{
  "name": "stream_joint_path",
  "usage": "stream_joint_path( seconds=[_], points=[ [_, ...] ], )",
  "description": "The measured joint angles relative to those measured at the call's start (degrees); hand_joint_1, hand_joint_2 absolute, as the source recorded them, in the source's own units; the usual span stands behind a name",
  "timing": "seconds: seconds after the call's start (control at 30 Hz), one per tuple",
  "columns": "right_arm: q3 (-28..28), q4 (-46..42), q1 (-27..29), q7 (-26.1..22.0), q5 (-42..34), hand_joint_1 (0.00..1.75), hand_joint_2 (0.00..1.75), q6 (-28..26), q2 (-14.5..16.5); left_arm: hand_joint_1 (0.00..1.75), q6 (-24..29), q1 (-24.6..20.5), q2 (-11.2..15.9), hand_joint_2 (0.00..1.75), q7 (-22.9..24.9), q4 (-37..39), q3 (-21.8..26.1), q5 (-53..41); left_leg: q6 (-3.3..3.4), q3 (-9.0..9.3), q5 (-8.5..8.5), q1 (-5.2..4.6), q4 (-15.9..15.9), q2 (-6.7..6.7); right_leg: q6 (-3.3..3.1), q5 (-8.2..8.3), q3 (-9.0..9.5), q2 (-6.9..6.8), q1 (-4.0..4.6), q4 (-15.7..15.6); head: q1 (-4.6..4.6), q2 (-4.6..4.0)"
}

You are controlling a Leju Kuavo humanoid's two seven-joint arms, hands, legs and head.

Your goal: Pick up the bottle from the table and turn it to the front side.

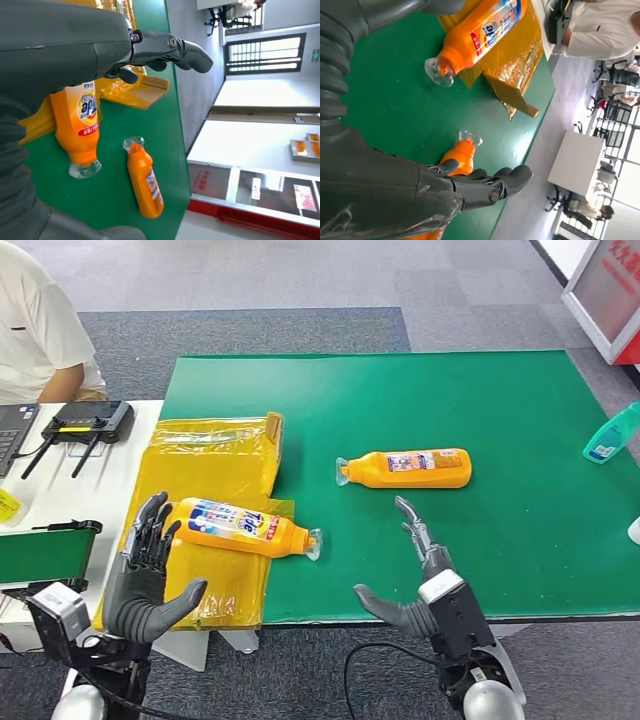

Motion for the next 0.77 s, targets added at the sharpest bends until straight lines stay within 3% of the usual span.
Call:
stream_joint_path(
  seconds=[0.13,0.43,0.77],
  points=[
    [-2.0,0.1,0.2,0.9,-6.7,0.0,1.75,2.0,-0.4,0.0,-2.6,2.9,0.1,1.75,-1.3,-2.1,1.0,3.9,0.01,0.0,-0.01,0.0,0.0,0.0,0.0,-0.01,0.0,0.0,0.0,0.0,0.0,0.0],
    [-6.1,0.7,0.2,2.7,-13.3,0.0,1.75,4.5,-0.6,0.0,-4.7,6.7,0.2,1.75,-2.5,-4.5,3.0,4.4,0.0,0.0,-0.04,0.0,0.0,0.0,-0.01,-0.02,0.01,0.0,0.0,0.0,0.0,0.0],
    [-8.4,2.5,-2.1,5.2,-11.4,0.0,1.75,2.1,2.0,0.0,-10.7,8.1,-3.3,1.75,-3.6,-4.8,9.9,5.2,0.01,0.02,-0.03,0.0,0.0,-0.01,0.0,-0.02,0.02,-0.01,0.0,0.0,0.0,0.0]
  ],
)
